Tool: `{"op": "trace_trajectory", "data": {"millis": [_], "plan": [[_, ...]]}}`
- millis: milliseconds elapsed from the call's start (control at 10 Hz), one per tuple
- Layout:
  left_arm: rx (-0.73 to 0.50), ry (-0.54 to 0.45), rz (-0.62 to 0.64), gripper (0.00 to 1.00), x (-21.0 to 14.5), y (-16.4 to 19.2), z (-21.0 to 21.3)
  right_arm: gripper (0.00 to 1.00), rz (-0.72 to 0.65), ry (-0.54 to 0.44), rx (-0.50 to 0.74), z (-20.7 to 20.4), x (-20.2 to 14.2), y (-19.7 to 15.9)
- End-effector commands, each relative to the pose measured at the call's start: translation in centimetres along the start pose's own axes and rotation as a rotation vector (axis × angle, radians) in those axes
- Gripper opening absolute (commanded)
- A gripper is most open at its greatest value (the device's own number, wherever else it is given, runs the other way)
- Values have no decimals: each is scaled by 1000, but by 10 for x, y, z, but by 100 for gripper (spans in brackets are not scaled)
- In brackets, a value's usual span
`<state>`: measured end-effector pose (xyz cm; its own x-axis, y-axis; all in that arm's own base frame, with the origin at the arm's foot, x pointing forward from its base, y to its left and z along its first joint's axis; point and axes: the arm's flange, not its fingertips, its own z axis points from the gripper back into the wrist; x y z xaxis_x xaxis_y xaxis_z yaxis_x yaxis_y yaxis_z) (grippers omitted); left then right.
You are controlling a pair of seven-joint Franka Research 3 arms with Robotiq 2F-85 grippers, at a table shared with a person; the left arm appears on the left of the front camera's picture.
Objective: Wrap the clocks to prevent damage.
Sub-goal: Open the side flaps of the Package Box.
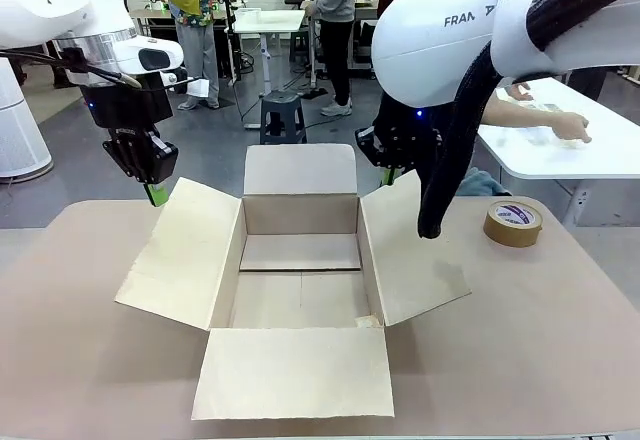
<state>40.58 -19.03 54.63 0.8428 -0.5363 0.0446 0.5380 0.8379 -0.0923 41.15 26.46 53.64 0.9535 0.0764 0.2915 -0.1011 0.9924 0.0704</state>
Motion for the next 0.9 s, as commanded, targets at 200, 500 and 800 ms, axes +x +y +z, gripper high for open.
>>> {"op": "trace_trajectory", "data": {"millis": [200, 500, 800], "plan": [[-2, 3, -2, 0, 0, -1, 0, 1, -112, -22, -21, -9, 2, -13], [233, -81, 259, 0, 6, -26, -28, 1, -246, 104, -72, -34, -9, -19], [319, -136, 388, 0, 6, -38, -45, 1, -282, 171, -112, -55, -21, -7]]}}
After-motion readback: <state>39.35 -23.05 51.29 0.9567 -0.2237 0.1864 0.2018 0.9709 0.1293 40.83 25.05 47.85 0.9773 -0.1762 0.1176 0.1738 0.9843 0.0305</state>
